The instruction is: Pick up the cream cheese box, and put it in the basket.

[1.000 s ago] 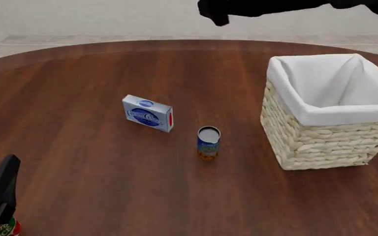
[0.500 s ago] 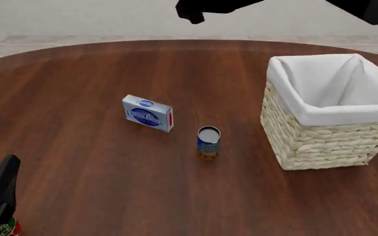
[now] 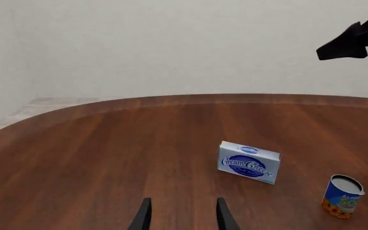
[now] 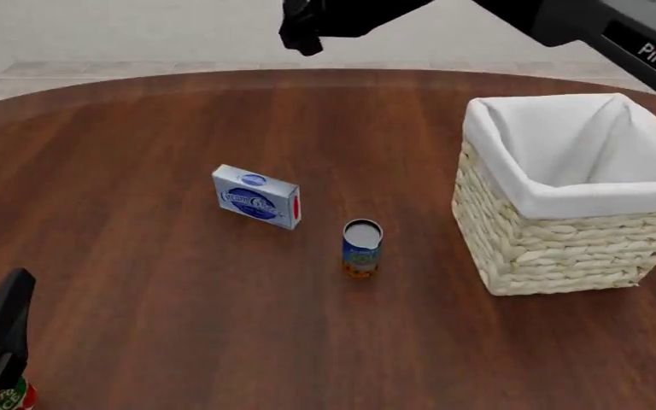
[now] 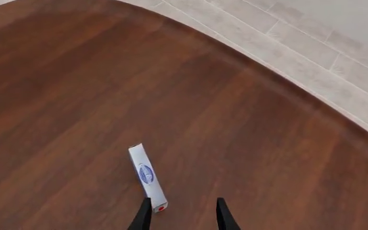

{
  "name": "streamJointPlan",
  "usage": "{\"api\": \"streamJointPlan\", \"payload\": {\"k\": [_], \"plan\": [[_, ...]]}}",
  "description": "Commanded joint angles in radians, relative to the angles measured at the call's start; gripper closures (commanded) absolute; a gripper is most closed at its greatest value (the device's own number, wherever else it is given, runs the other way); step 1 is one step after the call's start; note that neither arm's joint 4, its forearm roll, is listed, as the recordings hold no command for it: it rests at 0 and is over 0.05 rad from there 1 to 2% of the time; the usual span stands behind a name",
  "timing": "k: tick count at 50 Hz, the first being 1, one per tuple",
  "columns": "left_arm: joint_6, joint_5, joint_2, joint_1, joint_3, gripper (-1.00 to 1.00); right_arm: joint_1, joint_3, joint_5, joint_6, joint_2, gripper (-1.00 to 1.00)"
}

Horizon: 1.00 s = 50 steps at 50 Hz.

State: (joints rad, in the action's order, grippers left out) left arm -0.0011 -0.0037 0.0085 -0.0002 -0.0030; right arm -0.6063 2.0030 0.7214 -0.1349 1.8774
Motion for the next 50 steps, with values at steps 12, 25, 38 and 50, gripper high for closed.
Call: {"api": "streamJointPlan", "payload": {"k": [12, 25, 38, 50], "plan": [[0.000, 0.000, 0.000, 0.000, 0.000, -1.00, -0.018, 0.099, 0.038, 0.006, 0.130, -1.00], [0.000, 0.000, 0.000, 0.000, 0.000, -1.00, -0.014, 0.182, 0.073, -0.013, 0.204, -1.00], [0.000, 0.000, 0.000, 0.000, 0.000, -1.00, -0.039, 0.196, 0.075, 0.001, 0.260, -1.00], [0.000, 0.000, 0.000, 0.000, 0.000, -1.00, -0.084, 0.181, 0.115, 0.007, 0.307, -1.00]]}}
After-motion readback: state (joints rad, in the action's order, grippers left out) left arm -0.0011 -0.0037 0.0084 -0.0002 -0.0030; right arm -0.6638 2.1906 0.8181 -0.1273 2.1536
